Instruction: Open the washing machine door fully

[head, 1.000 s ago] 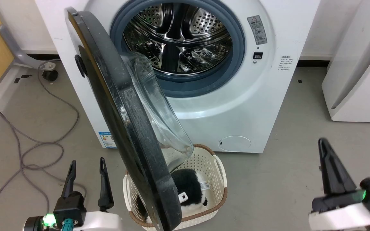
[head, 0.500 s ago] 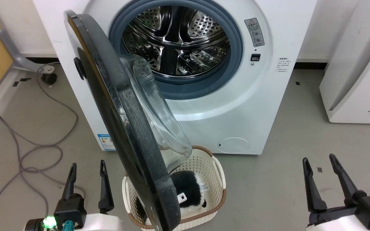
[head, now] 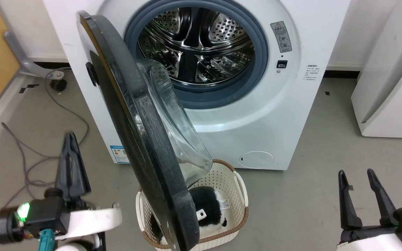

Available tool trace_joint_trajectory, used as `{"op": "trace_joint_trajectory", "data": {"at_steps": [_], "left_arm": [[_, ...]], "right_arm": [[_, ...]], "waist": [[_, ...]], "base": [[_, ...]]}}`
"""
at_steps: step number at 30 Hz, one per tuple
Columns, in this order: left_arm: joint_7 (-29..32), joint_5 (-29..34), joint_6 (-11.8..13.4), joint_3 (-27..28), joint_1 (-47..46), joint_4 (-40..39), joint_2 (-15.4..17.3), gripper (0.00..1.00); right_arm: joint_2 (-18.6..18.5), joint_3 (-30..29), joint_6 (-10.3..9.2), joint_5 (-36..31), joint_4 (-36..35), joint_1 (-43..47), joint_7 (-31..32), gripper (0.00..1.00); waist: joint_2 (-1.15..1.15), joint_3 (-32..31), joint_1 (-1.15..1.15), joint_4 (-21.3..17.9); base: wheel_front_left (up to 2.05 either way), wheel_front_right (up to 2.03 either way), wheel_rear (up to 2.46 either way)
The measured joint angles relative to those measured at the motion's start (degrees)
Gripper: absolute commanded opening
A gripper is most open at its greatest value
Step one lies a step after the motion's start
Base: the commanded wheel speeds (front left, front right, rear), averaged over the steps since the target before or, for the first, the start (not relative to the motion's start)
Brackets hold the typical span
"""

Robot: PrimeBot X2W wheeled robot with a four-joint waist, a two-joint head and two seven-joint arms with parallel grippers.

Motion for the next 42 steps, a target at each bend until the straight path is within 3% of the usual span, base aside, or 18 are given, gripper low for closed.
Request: {"op": "trace_joint_trajectory", "data": {"at_steps": [9, 20, 32, 42], "left_arm": [[-0.1, 1.9, -1.8, -6.3, -3.3, -11.6, 0.5, 0.00], [-0.1, 3.7, -5.2, -20.9, -5.2, -18.3, 0.4, 0.00], [-0.1, 3.6, -8.4, -33.1, -3.1, -14.8, 1.0, 0.00], [-0.1, 2.6, -8.7, -37.2, -0.5, -9.2, 2.8, 0.00]], "right_arm": [[0.1, 0.0, 0.00, 0.7, -0.2, 0.6, 0.0, 1.00], [0.1, -0.3, 0.00, 0.8, -0.7, 0.6, 0.0, 1.00], [0.1, -0.4, 0.00, 0.8, -0.9, 0.7, 0.0, 1.00], [0.1, -0.6, 0.00, 0.5, -0.9, 0.7, 0.0, 1.00]], "waist": [[0.00, 0.0, 0.00, 0.4], [0.00, -0.1, 0.00, 1.2], [0.00, -0.3, 0.00, 2.4], [0.00, 0.1, 0.00, 3.7]], "base": [[0.00, 0.00, 0.00], [0.00, 0.00, 0.00], [0.00, 0.00, 0.00], [0.00, 0.00, 0.00]]}}
